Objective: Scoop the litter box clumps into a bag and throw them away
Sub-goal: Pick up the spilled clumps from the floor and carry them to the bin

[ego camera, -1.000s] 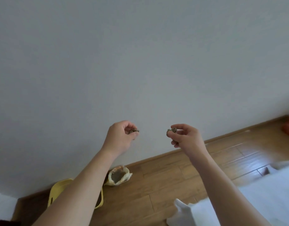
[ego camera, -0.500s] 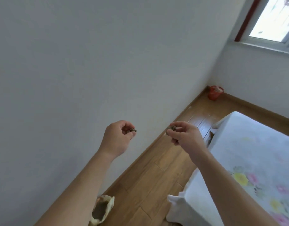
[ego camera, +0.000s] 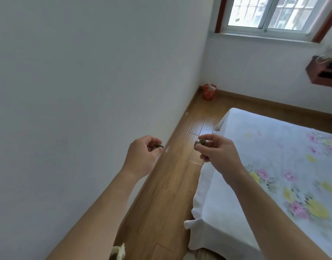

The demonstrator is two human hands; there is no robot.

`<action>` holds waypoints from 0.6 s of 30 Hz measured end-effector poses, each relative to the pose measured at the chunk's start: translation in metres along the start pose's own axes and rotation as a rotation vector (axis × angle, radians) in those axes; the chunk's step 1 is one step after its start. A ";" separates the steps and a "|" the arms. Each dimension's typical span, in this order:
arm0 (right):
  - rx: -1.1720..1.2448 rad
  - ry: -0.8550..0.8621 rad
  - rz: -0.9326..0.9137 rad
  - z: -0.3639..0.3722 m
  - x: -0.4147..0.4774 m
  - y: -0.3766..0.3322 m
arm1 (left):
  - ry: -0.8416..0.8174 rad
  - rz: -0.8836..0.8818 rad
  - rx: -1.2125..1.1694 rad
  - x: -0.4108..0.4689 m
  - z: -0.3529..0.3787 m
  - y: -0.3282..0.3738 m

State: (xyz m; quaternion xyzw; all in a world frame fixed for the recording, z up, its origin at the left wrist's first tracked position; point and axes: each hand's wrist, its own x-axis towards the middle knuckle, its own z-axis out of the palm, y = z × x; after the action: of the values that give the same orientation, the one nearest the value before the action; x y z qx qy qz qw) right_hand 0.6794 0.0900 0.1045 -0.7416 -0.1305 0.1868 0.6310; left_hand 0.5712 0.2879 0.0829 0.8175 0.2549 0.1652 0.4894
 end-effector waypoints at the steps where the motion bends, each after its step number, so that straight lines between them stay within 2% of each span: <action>1: 0.006 0.006 0.002 -0.006 0.009 0.002 | -0.012 0.003 0.011 0.008 0.007 0.003; 6: 0.001 -0.016 0.000 -0.028 0.061 0.005 | -0.022 0.018 0.092 0.052 0.030 0.021; 11: -0.015 -0.056 0.001 -0.040 0.108 0.000 | -0.008 0.012 0.076 0.091 0.046 0.033; 18: -0.035 -0.016 -0.001 -0.044 0.171 0.001 | -0.036 0.035 0.060 0.164 0.064 0.035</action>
State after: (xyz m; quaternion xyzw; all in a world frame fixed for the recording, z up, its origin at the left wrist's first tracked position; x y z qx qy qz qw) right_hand 0.8524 0.1239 0.0906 -0.7510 -0.1393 0.1898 0.6169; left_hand 0.7468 0.3233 0.0870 0.8390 0.2366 0.1510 0.4661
